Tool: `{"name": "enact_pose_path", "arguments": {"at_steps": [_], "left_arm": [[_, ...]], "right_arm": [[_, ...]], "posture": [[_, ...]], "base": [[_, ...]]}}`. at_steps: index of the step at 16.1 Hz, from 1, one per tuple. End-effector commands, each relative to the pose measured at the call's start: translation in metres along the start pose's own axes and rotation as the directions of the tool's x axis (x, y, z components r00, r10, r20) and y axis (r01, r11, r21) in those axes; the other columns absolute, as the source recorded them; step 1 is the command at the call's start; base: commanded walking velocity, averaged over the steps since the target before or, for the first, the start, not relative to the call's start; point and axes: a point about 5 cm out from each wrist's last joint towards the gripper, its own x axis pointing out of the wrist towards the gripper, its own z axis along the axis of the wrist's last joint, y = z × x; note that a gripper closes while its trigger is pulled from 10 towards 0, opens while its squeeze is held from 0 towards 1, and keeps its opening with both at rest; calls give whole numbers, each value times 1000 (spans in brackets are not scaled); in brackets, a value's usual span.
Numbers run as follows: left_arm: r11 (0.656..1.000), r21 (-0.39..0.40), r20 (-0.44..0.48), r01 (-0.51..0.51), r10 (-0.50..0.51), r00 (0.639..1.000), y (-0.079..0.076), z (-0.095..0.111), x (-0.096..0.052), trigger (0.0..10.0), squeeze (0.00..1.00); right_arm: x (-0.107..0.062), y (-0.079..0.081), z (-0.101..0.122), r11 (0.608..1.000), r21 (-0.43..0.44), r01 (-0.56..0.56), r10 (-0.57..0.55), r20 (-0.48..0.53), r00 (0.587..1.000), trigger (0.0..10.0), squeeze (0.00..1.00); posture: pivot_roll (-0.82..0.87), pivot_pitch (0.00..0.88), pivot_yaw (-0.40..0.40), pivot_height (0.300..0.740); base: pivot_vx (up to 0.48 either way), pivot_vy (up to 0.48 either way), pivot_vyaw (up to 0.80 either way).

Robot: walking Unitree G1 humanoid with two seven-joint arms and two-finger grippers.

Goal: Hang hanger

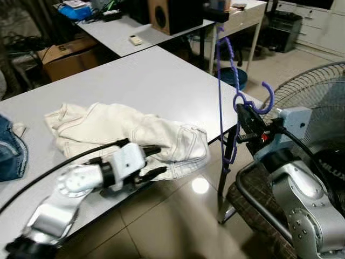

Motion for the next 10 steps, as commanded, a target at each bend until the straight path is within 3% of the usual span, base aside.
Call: {"name": "enact_pose_path", "arguments": {"at_steps": [1,2,5,6,7,8,10], "left_arm": [[1000,7,-4,-2,2,1000,0,0,6,10000,1000],[999,4,2,38,-38,999,-6,1,19,10000,1000],[992,8,-64,129,-128,990,-20,-12,35,10000,1000],[991,23,-86,134,-132,988,-21,-16,37,10000,306],[990,19,-108,140,-138,985,-23,-21,39,10000,306],[990,57,-185,131,-118,976,-21,-34,38,10000,0],[990,72,-224,120,-101,969,-19,-41,37,10000,0]], "right_arm": [[0,0,5,1000,12,-3,3,20,1000,10000,0],[0,-2,6,1000,14,2,-3,22,1000,10000,0],[-4,-8,7,1000,-14,12,-12,2,1000,10000,0],[-5,-10,7,1000,-24,17,-18,-7,1000,10000,0],[-7,-11,8,999,-32,21,-21,-10,1000,10000,0],[-12,-11,10,999,-44,29,-30,-19,999,10000,0],[-14,-11,10,998,-49,33,-34,-25,999,10000,0]], "posture": [[-199,0,99,740],[-211,0,108,740],[-242,5,101,740],[-242,5,101,740],[-252,12,97,740],[-271,31,100,740],[-278,35,102,740]], "base": [[0,0,0],[0,0,0],[0,0,0],[0,0,0],[0,0,0],[0,0,0],[0,0,0]]}}
